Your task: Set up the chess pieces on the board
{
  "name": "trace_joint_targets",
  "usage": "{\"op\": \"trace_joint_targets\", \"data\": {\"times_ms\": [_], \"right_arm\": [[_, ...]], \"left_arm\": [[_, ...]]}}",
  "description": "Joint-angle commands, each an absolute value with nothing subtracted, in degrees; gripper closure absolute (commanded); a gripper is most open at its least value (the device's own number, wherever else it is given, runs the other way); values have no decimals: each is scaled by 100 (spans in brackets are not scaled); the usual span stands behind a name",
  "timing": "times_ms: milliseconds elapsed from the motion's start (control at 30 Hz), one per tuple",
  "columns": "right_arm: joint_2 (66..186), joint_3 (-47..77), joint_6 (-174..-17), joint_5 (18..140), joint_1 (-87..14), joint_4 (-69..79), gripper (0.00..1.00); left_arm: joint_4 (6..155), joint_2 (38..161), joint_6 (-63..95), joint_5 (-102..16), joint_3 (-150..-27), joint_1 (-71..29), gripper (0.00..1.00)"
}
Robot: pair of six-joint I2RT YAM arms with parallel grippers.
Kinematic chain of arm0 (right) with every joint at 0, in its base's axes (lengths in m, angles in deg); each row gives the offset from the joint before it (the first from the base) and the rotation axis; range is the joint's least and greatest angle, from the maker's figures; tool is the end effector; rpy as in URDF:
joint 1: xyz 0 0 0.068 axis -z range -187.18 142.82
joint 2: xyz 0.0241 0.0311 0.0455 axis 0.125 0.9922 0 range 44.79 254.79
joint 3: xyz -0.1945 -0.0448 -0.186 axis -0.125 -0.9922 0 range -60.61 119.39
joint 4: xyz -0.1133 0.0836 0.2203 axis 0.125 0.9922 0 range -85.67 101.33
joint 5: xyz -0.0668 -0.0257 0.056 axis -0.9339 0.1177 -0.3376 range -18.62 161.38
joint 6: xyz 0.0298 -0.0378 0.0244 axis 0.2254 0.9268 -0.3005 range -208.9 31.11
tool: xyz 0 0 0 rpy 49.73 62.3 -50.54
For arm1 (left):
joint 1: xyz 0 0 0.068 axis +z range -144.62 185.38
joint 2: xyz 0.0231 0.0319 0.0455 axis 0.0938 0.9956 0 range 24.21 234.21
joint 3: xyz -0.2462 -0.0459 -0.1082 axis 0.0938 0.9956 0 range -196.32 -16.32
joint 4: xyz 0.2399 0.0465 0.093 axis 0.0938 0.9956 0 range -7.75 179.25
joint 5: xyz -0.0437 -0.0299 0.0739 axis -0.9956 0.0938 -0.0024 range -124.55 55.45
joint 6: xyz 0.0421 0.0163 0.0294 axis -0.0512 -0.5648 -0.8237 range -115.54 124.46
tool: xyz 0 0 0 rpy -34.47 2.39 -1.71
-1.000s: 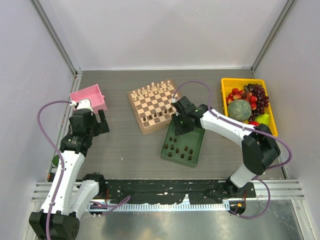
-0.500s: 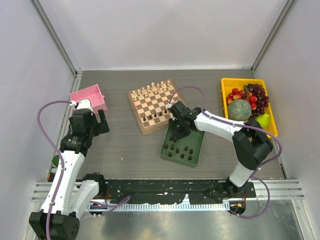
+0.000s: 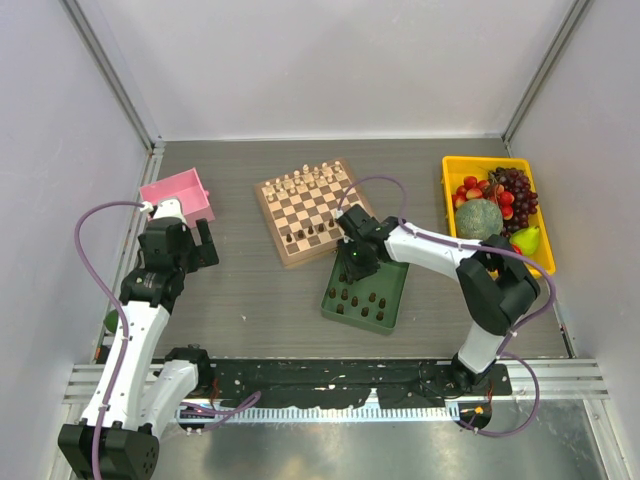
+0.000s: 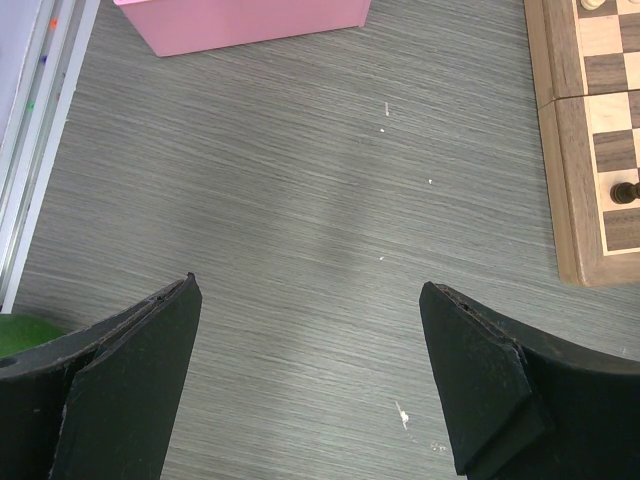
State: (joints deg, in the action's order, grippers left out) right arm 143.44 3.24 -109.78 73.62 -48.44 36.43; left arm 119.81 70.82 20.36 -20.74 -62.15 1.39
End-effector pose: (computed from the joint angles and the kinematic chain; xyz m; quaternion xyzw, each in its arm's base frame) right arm 0.2532 0.2241 0.1831 -0.1771 0.9634 0.1197 0.1616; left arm 0.1699 -0.0033 0.2947 -0.1448 0.8833 0.0318 0.4447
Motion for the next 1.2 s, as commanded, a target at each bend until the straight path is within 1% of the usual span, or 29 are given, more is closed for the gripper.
{"op": "trace_joint_targets", "data": {"times_ms": [0, 67, 167, 433, 533, 867, 1167], "right_arm": [[14419, 460, -10990, 7279, -4875, 3483, 69], [14428, 469, -10990, 7288, -4866, 3483, 71], [14446, 469, -10999, 7279, -4867, 3483, 76], [14191, 530, -10955, 7156, -4875, 3667, 82], [13998, 627, -10920, 6814, -4875, 3842, 82], [13330, 1260, -10683, 6418, -4770, 4397, 83], [13856, 2068, -10612, 6391, -4138, 4336, 82]], "left_arm": [[11846, 7044, 1992, -2119, -6334, 178, 1], [11847, 7052, 1992, -2119, -6326, 178, 1], [11855, 7052, 1992, -2119, -6326, 178, 1], [11855, 7061, 1992, -2136, -6334, 169, 1], [11855, 7070, 1992, -2136, -6326, 178, 1], [11864, 7070, 1984, -2145, -6326, 169, 1], [11864, 7053, 1992, -2154, -6326, 169, 1]]}}
